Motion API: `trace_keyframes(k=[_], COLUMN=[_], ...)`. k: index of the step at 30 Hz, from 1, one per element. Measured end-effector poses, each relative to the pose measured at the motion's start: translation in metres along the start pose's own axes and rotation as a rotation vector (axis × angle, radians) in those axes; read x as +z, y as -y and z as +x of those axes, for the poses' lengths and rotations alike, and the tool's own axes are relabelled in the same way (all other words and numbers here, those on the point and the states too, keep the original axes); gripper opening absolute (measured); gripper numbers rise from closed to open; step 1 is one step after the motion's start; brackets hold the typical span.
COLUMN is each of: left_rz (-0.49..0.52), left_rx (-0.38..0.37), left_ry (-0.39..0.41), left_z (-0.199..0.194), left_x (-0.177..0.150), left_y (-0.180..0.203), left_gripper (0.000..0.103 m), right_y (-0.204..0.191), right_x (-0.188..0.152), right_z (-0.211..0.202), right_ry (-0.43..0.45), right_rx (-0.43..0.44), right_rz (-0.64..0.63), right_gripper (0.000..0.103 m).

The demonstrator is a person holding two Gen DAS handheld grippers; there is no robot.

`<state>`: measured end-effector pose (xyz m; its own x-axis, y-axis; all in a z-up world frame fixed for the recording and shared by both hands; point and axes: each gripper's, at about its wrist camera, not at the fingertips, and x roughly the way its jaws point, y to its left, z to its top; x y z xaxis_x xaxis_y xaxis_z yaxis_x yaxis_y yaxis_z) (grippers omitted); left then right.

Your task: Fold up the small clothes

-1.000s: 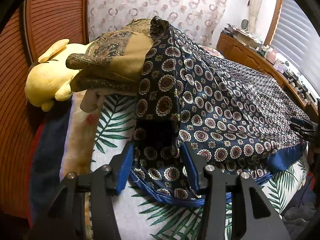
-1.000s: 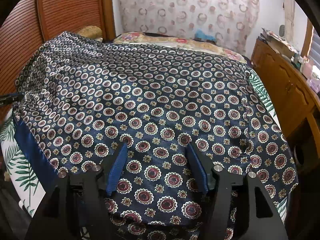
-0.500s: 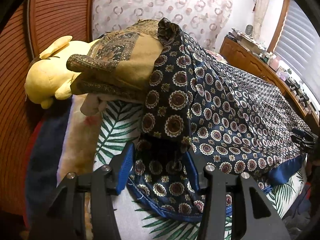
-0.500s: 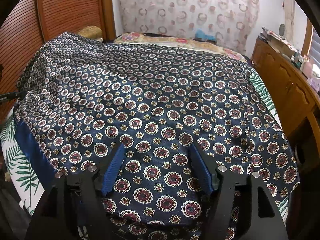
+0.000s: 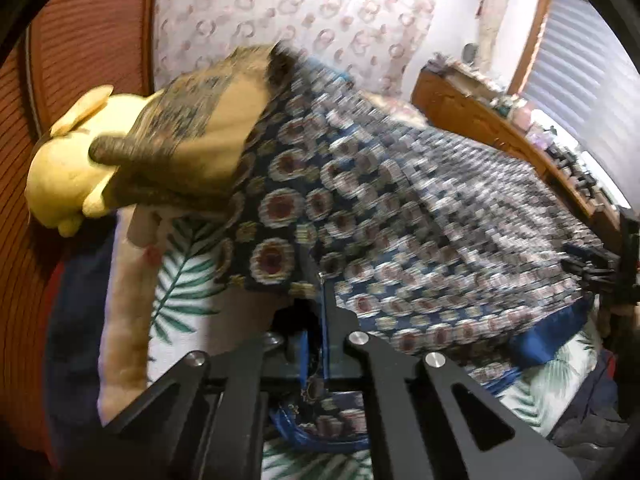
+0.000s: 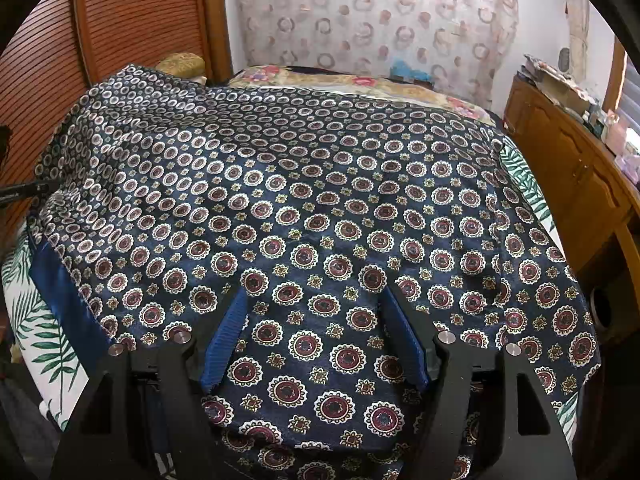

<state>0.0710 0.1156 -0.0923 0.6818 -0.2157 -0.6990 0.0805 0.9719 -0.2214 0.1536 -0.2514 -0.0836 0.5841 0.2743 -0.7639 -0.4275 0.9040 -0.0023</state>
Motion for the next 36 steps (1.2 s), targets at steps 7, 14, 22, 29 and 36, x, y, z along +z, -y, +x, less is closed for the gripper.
trace_keyframes(k=[7,14,22,29,36], left_rz=[0.056,0.121,0.214,0.319,0.420], left_rx=[-0.065,-0.149,-0.236,-0.330,-0.408], left_ry=[0.135,0.214,0.237,0.214,0.153], left_z=[-0.034,-0.047,-0.042,-0.030,-0.019], left_x=[0.024,0.058,0.088,0.113,0.121], left_y=[0.040,0.086,0.148,0.219,0.289], left_gripper=[0.000,0.000,0.000,0.000,0.000], right_y=[0.000,0.003,0.025,0.056,0.073], right_x=[0.000,0.000,-0.009,-0.017,-0.027], right_z=[0.000,-0.008,-0.050,-0.079,-0.099], right_ry=[0.001,0.026,0.114,0.163,0.195], right_rx=[0.000,-0.013,-0.021,-0.042,-0.055], right_rz=[0.001,0.021,0.083,0.134,0.164], right_gripper=[0.072,0.071,0.071,0.071,0.071])
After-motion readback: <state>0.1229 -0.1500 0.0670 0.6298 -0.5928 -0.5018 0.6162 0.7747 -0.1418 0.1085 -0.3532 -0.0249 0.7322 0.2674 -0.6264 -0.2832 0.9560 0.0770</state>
